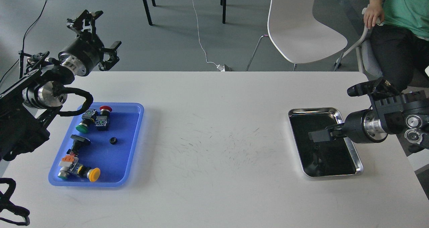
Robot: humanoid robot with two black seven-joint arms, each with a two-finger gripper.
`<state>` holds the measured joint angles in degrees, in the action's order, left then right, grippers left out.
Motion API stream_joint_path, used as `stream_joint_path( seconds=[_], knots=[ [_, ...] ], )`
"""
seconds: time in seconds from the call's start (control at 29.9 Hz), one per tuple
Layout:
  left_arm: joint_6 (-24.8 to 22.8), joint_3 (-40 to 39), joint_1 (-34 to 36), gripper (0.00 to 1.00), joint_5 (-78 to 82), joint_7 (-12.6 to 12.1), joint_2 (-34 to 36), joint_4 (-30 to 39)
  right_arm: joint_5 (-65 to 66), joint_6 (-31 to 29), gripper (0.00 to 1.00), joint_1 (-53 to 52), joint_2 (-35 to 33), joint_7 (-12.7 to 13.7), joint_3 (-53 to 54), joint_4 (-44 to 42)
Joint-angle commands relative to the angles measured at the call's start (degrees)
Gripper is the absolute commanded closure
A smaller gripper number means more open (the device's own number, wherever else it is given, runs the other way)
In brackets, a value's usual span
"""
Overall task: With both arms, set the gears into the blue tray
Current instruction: 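Grasp another small black part in the metal tray with the right gripper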
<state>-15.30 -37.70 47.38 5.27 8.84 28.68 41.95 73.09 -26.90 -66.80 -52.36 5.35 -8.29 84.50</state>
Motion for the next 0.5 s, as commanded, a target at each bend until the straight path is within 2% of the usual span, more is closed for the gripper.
stream_joint_path(
  seconds=[0.0,0.13,0.47],
  knots=[
    [0.01,0.0,-0.09,0.02,0.01,0.03,0.15,0.06,0.03,0.01,0.02,0.45,0.33,0.01,-1.29,-0.65],
    [0.01,0.0,-0.18,0.02,0.01,0.03,0.15,0.06,0.03,0.01,0.03,0.8,0.5,0.01,-2.17,-1.61],
    [0.01,0.0,-0.09,0.02,0.01,0.03,0.33,-0.03,-0.05,0.01,0.04,1.5,5.86,0.01,-3.31,-6.53]
  ],
)
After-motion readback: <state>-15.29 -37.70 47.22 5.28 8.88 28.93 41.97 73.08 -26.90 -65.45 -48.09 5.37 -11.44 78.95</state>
